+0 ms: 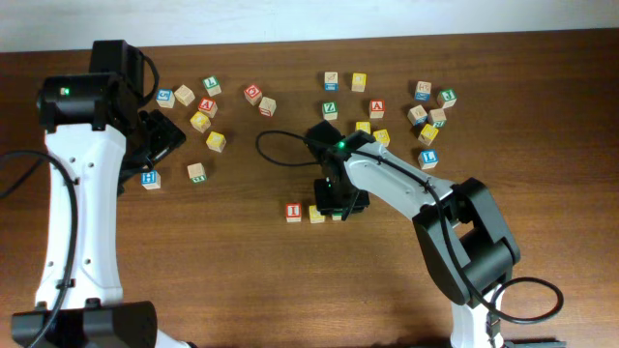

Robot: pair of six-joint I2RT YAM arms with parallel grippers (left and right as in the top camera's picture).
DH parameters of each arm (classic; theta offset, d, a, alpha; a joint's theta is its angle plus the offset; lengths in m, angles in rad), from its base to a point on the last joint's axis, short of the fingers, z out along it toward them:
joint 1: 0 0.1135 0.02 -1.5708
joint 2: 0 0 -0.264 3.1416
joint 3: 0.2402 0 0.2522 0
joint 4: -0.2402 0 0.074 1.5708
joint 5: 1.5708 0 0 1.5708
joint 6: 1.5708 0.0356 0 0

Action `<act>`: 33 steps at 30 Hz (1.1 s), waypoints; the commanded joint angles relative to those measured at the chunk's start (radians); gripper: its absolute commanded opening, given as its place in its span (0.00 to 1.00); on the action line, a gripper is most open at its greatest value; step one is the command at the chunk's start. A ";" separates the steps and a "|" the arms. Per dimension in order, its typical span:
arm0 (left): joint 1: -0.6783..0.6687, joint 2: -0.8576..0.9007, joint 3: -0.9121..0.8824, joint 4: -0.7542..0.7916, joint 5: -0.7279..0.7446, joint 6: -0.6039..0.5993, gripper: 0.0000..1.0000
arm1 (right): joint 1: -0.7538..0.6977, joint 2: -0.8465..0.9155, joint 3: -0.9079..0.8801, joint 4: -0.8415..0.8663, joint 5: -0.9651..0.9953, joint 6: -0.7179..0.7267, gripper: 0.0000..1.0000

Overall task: Spell out ICRA
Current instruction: 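Place the green R block right of the yellow C block, then move the right gripper to the red A block and grasp it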

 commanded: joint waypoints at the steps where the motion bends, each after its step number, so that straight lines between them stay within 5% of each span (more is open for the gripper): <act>1: 0.002 0.002 0.003 -0.002 -0.008 -0.005 0.99 | -0.013 -0.006 0.037 -0.020 0.002 -0.015 0.48; 9: 0.002 0.002 0.003 -0.002 -0.008 -0.005 0.99 | -0.150 -0.006 0.330 -0.202 0.028 -0.064 0.55; 14: 0.002 0.002 0.003 -0.002 -0.008 -0.005 0.99 | -0.232 -0.004 0.353 0.148 0.048 -0.064 0.85; 17: 0.002 0.002 0.003 -0.002 -0.008 -0.005 0.99 | -0.257 -0.002 0.353 0.306 0.255 -0.077 0.99; 21: 0.002 0.002 0.003 -0.002 -0.008 -0.005 0.99 | -0.285 0.075 0.352 0.448 0.294 -0.279 0.98; 22: 0.002 0.002 0.003 -0.002 -0.008 -0.005 0.99 | -0.295 0.101 0.352 0.455 0.292 -0.293 0.96; 24: 0.002 0.002 0.003 -0.002 -0.008 -0.005 0.99 | -0.314 0.150 0.353 0.476 0.291 -0.292 0.76; 30: 0.002 0.002 0.003 -0.002 -0.008 -0.005 0.99 | -0.371 0.195 0.352 0.497 0.149 -0.300 0.75; 33: 0.002 0.002 0.003 -0.002 -0.008 -0.005 0.99 | -0.368 0.224 0.352 0.489 0.147 -0.299 0.66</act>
